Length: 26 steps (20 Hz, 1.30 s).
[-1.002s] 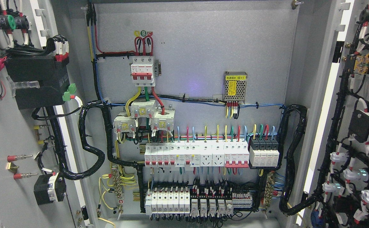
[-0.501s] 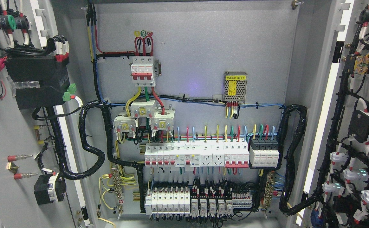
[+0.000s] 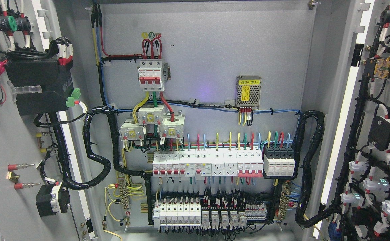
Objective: Open door with both hands
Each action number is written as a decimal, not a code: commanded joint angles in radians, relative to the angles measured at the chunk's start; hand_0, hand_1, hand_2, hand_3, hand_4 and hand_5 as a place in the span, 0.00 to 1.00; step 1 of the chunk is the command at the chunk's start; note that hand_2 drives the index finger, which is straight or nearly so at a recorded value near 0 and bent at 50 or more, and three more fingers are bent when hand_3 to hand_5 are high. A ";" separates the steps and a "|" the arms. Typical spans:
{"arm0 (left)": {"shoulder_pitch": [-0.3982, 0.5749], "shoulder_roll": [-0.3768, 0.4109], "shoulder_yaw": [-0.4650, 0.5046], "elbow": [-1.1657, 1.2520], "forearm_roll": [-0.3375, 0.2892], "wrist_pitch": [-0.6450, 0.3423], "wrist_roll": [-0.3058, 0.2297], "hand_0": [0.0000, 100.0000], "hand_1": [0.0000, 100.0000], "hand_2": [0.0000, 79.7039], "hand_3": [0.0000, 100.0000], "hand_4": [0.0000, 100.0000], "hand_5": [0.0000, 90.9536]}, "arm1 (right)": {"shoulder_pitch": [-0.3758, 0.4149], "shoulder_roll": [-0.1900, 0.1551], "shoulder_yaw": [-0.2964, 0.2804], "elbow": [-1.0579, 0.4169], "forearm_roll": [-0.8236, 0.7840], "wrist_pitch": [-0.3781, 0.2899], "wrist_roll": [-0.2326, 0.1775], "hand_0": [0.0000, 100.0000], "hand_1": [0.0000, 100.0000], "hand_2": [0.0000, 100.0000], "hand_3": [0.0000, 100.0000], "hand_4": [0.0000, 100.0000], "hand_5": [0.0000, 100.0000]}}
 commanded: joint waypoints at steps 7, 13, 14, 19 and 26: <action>0.000 -0.033 0.056 0.004 0.021 -0.065 0.018 0.00 0.00 0.00 0.00 0.04 0.00 | 0.002 -0.066 -0.033 0.012 -0.081 0.002 0.000 0.00 0.00 0.00 0.00 0.00 0.00; 0.003 -0.033 0.056 0.006 0.027 -0.109 0.038 0.00 0.00 0.00 0.00 0.04 0.00 | 0.003 -0.093 -0.052 0.026 -0.104 0.002 0.003 0.00 0.00 0.00 0.00 0.00 0.00; 0.005 -0.033 0.056 0.006 0.030 -0.130 0.038 0.00 0.00 0.00 0.00 0.04 0.00 | 0.003 -0.101 -0.053 0.026 -0.117 0.002 0.005 0.00 0.00 0.00 0.00 0.00 0.00; 0.005 -0.033 0.066 0.006 0.041 -0.154 0.038 0.00 0.00 0.00 0.00 0.04 0.00 | 0.002 -0.125 -0.072 0.038 -0.147 0.001 0.008 0.00 0.00 0.00 0.00 0.00 0.00; 0.007 -0.033 0.090 0.004 0.053 -0.198 0.036 0.00 0.00 0.00 0.00 0.04 0.00 | 0.003 -0.147 -0.089 0.041 -0.188 -0.001 0.013 0.00 0.00 0.00 0.00 0.00 0.00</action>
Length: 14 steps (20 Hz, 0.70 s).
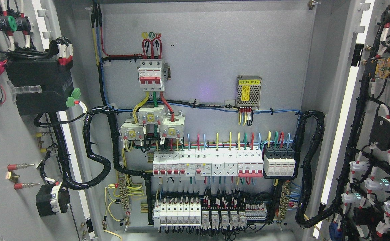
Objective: Open door with both hands
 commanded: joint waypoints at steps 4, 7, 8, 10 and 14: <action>0.002 -0.034 0.061 0.000 0.033 -0.188 -0.001 0.00 0.00 0.00 0.00 0.04 0.00 | 0.006 -0.049 -0.046 0.012 -0.029 -0.006 0.018 0.00 0.00 0.00 0.00 0.00 0.00; 0.002 -0.032 0.090 0.000 0.048 -0.192 -0.001 0.00 0.00 0.00 0.00 0.04 0.00 | 0.024 -0.049 -0.046 0.012 -0.029 -0.015 0.038 0.00 0.00 0.00 0.00 0.00 0.00; 0.002 -0.032 0.099 0.000 0.053 -0.200 -0.003 0.00 0.00 0.00 0.00 0.04 0.00 | 0.025 -0.049 -0.046 0.012 -0.029 -0.019 0.038 0.00 0.00 0.00 0.00 0.00 0.00; 0.000 -0.032 0.113 0.000 0.064 -0.211 -0.004 0.00 0.00 0.00 0.00 0.04 0.00 | 0.038 -0.064 -0.046 0.012 -0.029 -0.033 0.039 0.00 0.00 0.00 0.00 0.00 0.00; 0.000 -0.032 0.136 0.000 0.085 -0.214 -0.004 0.00 0.00 0.00 0.00 0.04 0.00 | 0.050 -0.094 -0.052 0.013 -0.029 -0.044 0.041 0.00 0.00 0.00 0.00 0.00 0.00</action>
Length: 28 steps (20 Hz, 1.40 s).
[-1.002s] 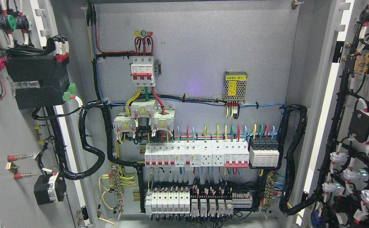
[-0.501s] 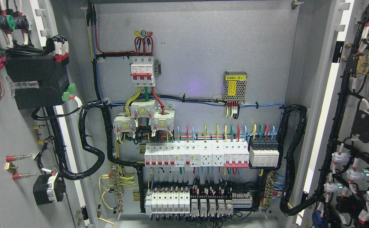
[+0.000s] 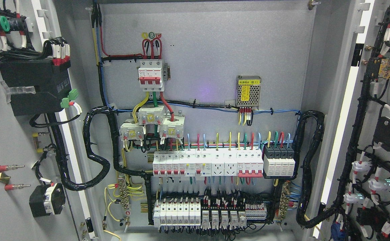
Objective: Open door with both hands
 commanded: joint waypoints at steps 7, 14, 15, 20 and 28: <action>0.001 -0.029 0.137 0.000 0.082 -0.247 -0.002 0.00 0.00 0.00 0.00 0.04 0.00 | 0.020 -0.098 -0.025 0.021 -0.071 -0.005 0.003 0.00 0.00 0.00 0.00 0.00 0.00; 0.004 -0.021 0.216 0.001 0.132 -0.247 -0.007 0.00 0.00 0.00 0.00 0.04 0.00 | 0.020 -0.133 -0.045 0.037 -0.140 -0.005 0.003 0.00 0.00 0.00 0.00 0.00 0.00; 0.002 -0.017 0.226 0.001 0.140 -0.249 -0.007 0.00 0.00 0.00 0.00 0.04 0.00 | 0.020 -0.134 -0.049 0.037 -0.142 -0.005 0.003 0.00 0.00 0.00 0.00 0.00 0.00; 0.004 -0.006 0.268 0.012 0.161 -0.250 -0.009 0.00 0.00 0.00 0.00 0.04 0.00 | 0.031 -0.133 -0.078 0.051 -0.143 -0.007 0.055 0.00 0.00 0.00 0.00 0.00 0.00; 0.001 0.054 0.320 0.087 0.220 -0.247 -0.009 0.00 0.00 0.00 0.00 0.04 0.00 | 0.034 -0.125 -0.121 0.090 -0.148 -0.007 0.089 0.00 0.00 0.00 0.00 0.00 0.00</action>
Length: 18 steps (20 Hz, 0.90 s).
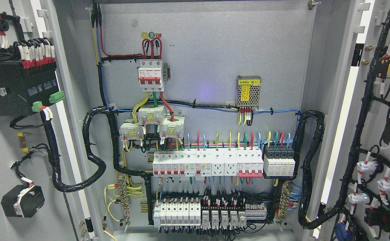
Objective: Open door with both hands
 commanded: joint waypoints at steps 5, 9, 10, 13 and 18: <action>-0.015 0.072 0.125 0.119 0.064 -0.235 0.000 0.00 0.00 0.00 0.00 0.04 0.00 | 0.004 -0.015 -0.089 0.074 -0.070 0.004 0.007 0.00 0.00 0.00 0.00 0.00 0.00; -0.020 0.104 0.126 0.169 0.084 -0.234 0.002 0.00 0.00 0.00 0.00 0.04 0.00 | 0.003 -0.019 -0.117 0.090 -0.086 0.004 0.009 0.00 0.00 0.00 0.00 0.00 0.00; -0.020 0.112 0.128 0.182 0.088 -0.234 0.002 0.00 0.00 0.00 0.00 0.04 0.00 | 0.003 -0.019 -0.121 0.096 -0.090 0.003 0.009 0.00 0.00 0.00 0.00 0.00 0.00; -0.059 0.124 0.152 0.228 0.090 -0.234 0.002 0.00 0.00 0.00 0.00 0.04 0.00 | 0.003 -0.020 -0.146 0.108 -0.130 0.004 0.010 0.00 0.00 0.00 0.00 0.00 0.00; -0.096 0.161 0.158 0.300 0.110 -0.224 0.002 0.00 0.00 0.00 0.00 0.04 0.00 | 0.003 -0.020 -0.177 0.131 -0.138 0.003 0.064 0.00 0.00 0.00 0.00 0.00 0.00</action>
